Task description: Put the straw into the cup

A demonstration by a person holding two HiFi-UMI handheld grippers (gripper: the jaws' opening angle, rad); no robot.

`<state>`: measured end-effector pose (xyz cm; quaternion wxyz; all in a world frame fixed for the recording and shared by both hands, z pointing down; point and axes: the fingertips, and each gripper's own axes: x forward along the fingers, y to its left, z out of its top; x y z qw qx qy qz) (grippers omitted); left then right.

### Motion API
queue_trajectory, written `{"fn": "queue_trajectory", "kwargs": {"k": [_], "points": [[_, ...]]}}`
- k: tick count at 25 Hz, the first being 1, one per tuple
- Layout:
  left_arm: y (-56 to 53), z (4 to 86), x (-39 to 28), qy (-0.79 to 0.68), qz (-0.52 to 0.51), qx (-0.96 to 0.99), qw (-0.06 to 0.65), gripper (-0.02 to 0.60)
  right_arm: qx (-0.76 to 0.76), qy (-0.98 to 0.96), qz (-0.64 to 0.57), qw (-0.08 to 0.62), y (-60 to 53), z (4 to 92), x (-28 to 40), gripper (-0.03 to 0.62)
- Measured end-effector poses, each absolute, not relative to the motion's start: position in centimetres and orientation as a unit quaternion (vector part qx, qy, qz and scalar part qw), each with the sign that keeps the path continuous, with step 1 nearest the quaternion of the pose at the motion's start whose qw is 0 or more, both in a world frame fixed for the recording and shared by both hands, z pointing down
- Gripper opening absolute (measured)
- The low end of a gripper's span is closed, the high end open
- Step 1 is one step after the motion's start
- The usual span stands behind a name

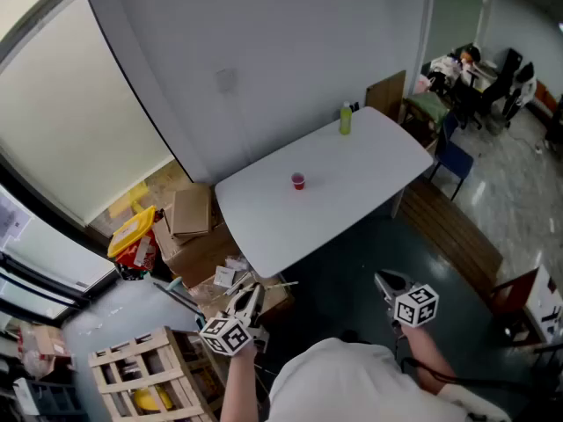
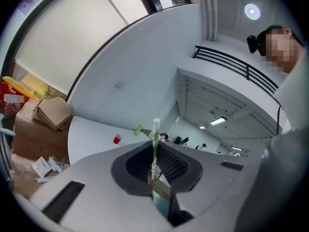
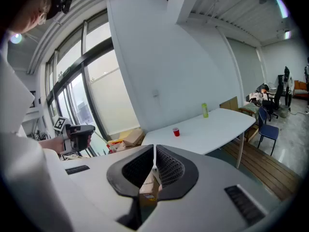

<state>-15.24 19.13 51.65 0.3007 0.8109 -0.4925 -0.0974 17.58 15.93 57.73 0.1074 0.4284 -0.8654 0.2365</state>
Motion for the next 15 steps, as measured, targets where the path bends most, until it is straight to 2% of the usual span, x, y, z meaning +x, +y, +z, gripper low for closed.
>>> {"fn": "queue_trajectory", "kwargs": {"k": [15], "points": [[18.21,52.24,-15.84,-0.476,-0.09,0.818,0.31,0.023,0.439,-0.859,0.24,0.106,15.85,57.43,16.62,0.043]]}}
